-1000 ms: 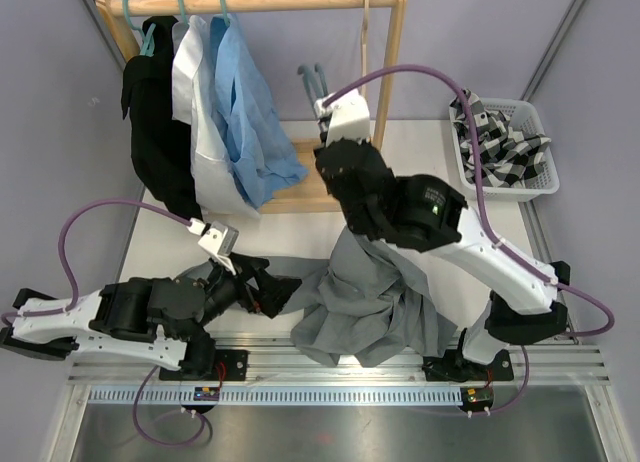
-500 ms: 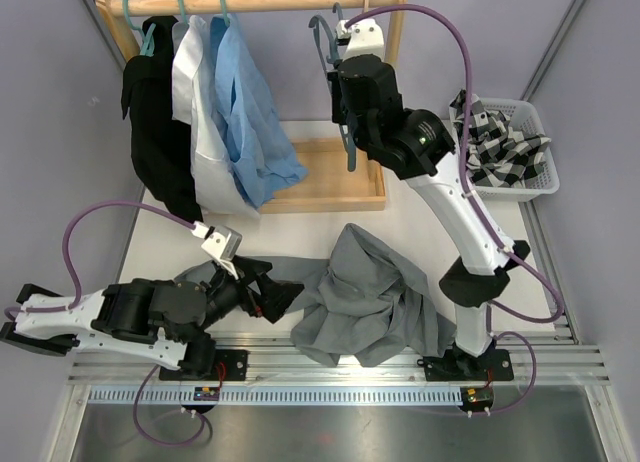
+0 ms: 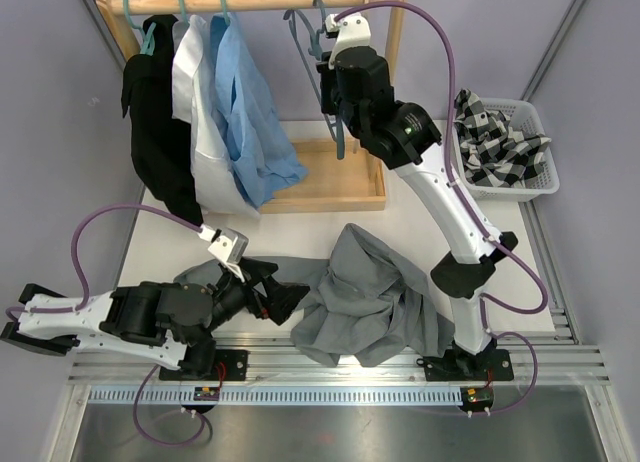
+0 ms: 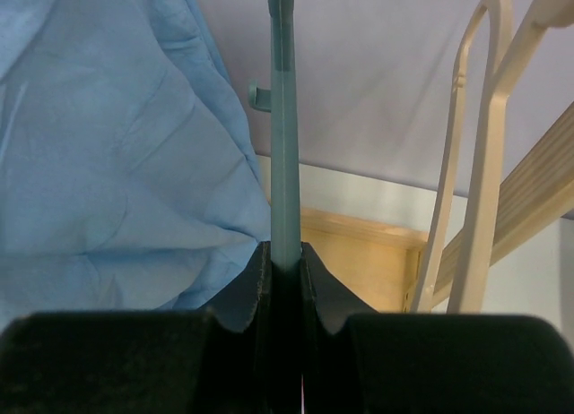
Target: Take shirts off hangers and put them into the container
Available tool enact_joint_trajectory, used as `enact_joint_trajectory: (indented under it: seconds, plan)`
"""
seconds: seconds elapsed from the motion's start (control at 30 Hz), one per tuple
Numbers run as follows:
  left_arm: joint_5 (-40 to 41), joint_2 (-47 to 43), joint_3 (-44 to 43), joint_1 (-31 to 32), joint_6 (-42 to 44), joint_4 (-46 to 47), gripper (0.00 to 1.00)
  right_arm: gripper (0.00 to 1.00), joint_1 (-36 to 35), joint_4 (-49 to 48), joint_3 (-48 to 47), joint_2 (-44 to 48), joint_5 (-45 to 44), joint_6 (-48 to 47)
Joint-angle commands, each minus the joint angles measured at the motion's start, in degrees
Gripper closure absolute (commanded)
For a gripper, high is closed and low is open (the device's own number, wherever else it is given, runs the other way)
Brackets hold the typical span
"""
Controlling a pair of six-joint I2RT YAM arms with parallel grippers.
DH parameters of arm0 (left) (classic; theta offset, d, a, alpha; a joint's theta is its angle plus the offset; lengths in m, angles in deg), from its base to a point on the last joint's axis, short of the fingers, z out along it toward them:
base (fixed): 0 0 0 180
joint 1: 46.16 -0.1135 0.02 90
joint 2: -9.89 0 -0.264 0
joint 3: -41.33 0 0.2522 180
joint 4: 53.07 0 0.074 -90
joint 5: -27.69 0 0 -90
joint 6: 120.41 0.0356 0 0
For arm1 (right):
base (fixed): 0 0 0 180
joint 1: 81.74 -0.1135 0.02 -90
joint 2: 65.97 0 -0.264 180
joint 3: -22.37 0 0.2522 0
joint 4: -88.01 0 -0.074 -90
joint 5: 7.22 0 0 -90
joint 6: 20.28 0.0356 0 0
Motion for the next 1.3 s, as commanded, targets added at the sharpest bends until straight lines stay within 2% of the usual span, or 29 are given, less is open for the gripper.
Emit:
enact_joint_trajectory:
  seconds: [0.0, 0.3, 0.63, 0.9, 0.93, 0.97, 1.0, 1.03, 1.07, 1.1, 1.27]
  plan:
    - [0.67, -0.02, 0.65, 0.29, -0.21, 3.7, 0.01, 1.0, 0.25, -7.74, 0.06, 4.14, 0.3, -2.27]
    - [0.32, -0.02, -0.14, 0.29, -0.91, 2.83, 0.01, 1.0, 1.74, -12.39, -4.24, -1.21, -3.56, -4.64]
    - [0.67, -0.99, -1.28, 0.38, -2.06, 0.45, 0.01, 1.0, 7.64, -13.63, -4.77, -6.22, 0.04, -0.16]
    - [0.94, 0.42, -1.9, 0.29, -1.88, 0.71, 0.01, 1.0, 7.81, -13.2, -1.87, -2.55, 1.71, 1.16]
    - [0.94, 0.5, -1.9, 0.38, -1.88, 0.71, 0.01, 0.98, 7.81, -13.11, -0.74, -1.75, 1.97, 1.25]
    - [0.94, 0.77, -1.9, 0.38, -1.79, 0.89, 0.01, 0.61, 7.73, -13.19, -0.03, -1.05, 2.67, 1.16]
    - [0.94, 0.77, -1.9, 0.38, -1.71, 1.06, 0.01, 0.48, 7.73, -13.19, 0.5, -0.26, 2.94, 0.98]
    - [0.94, 0.94, -1.98, 0.38, -1.62, 1.15, 0.01, 0.39, 7.46, -13.28, 1.64, 1.49, 3.29, 0.29]
    - [0.94, 1.12, -2.25, 0.38, -1.62, 1.15, 0.01, 0.13, 7.29, -13.54, 2.34, 2.29, 3.64, -0.07]
    - [1.02, 1.21, -2.33, 0.29, -1.62, 1.15, 0.01, 0.01, 7.03, -13.55, 3.05, 3.34, 3.99, -0.33]
    - [1.2, 1.82, -2.86, 0.38, -1.44, 1.06, 0.01, 0.01, 2.64, -14.42, 12.87, 14.76, 3.04, -2.53]
